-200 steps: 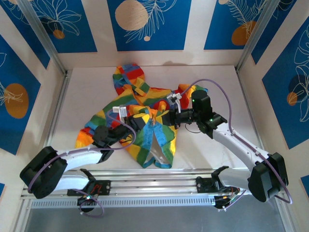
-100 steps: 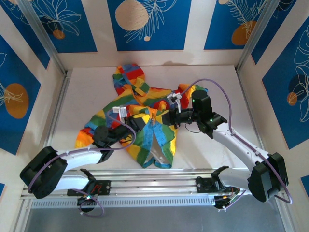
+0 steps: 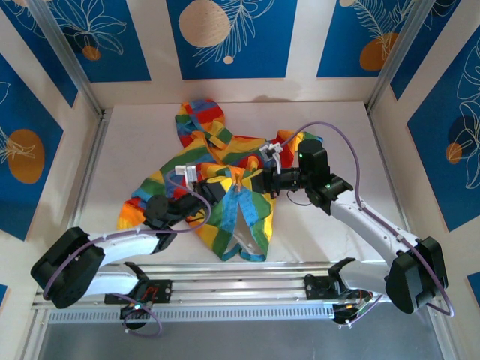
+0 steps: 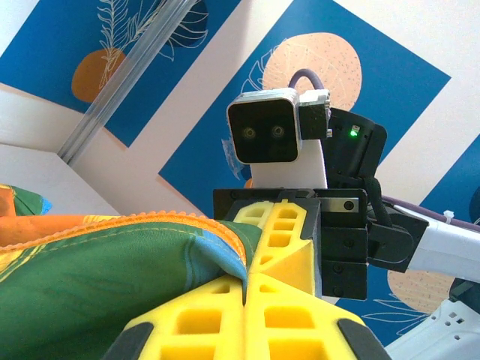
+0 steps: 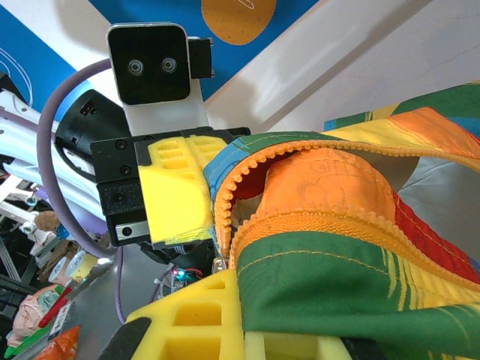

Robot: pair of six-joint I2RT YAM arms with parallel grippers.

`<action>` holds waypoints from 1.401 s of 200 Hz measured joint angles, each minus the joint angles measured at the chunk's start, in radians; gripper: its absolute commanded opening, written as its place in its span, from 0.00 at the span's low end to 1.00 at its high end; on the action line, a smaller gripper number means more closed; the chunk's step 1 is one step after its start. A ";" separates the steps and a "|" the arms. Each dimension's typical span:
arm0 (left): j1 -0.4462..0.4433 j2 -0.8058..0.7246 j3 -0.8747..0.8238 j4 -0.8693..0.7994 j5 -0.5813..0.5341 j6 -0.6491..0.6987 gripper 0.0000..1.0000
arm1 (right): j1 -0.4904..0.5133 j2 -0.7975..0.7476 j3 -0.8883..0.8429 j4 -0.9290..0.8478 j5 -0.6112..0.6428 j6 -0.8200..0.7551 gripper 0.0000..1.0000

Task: Zip up the jacket

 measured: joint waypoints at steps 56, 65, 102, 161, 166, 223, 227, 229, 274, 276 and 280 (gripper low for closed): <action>0.000 0.012 0.000 0.011 0.006 0.000 0.00 | 0.000 0.000 0.000 0.007 0.007 0.013 0.00; 0.000 0.012 -0.002 0.013 0.006 0.000 0.00 | 0.000 0.000 0.000 0.007 0.010 0.013 0.00; -0.004 0.012 -0.003 0.013 0.008 -0.002 0.00 | 0.000 0.000 0.000 0.007 0.016 0.016 0.00; -0.011 0.012 -0.005 0.000 0.015 -0.002 0.00 | 0.000 0.000 0.000 0.018 0.030 0.022 0.00; -0.013 0.012 -0.006 -0.005 0.014 -0.002 0.00 | 0.000 0.000 0.000 0.020 0.031 0.024 0.00; -0.014 -0.016 -0.006 -0.080 0.015 0.005 0.00 | 0.000 0.000 -0.002 0.013 0.033 0.027 0.00; -0.014 -0.023 -0.006 -0.093 0.015 0.007 0.00 | 0.000 0.000 -0.002 0.010 0.033 0.027 0.00; -0.014 -0.027 -0.006 -0.100 0.016 0.011 0.00 | 0.000 0.000 -0.002 0.009 0.032 0.027 0.00; -0.016 -0.129 0.014 -0.311 0.033 0.068 0.00 | -0.006 0.000 -0.002 0.005 0.000 0.027 0.00; -0.016 -0.132 0.014 -0.315 0.033 0.071 0.00 | -0.006 0.000 -0.002 0.005 -0.003 0.027 0.00; -0.017 -0.142 0.016 -0.331 0.034 0.078 0.00 | -0.006 0.002 -0.002 0.005 -0.007 0.027 0.00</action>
